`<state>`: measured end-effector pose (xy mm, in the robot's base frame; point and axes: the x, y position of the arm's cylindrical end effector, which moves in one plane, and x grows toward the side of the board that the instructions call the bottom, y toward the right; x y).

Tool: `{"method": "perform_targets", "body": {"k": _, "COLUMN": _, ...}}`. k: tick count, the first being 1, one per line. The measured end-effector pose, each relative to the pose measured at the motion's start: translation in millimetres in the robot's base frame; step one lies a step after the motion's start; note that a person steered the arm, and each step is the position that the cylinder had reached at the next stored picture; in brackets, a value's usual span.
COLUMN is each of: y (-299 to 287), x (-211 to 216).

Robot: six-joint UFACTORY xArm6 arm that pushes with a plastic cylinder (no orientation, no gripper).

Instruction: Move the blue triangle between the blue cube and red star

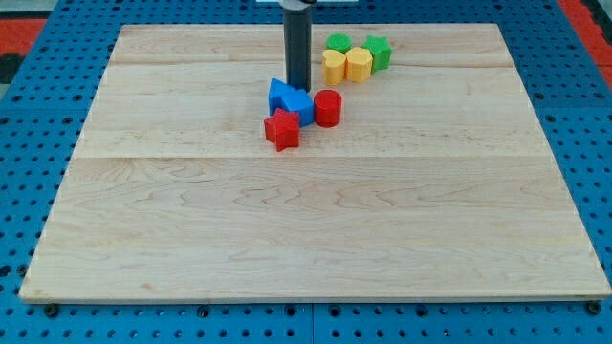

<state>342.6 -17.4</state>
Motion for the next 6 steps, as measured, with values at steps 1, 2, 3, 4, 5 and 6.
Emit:
{"method": "perform_targets", "body": {"k": 1, "y": -20, "x": 21}}
{"method": "perform_targets", "body": {"k": 2, "y": -20, "x": 17}}
{"method": "perform_targets", "body": {"k": 3, "y": -22, "x": -15}}
{"method": "perform_targets", "body": {"k": 4, "y": -88, "x": -17}}
{"method": "perform_targets", "body": {"k": 5, "y": -83, "x": 16}}
{"method": "perform_targets", "body": {"k": 6, "y": -38, "x": 35}}
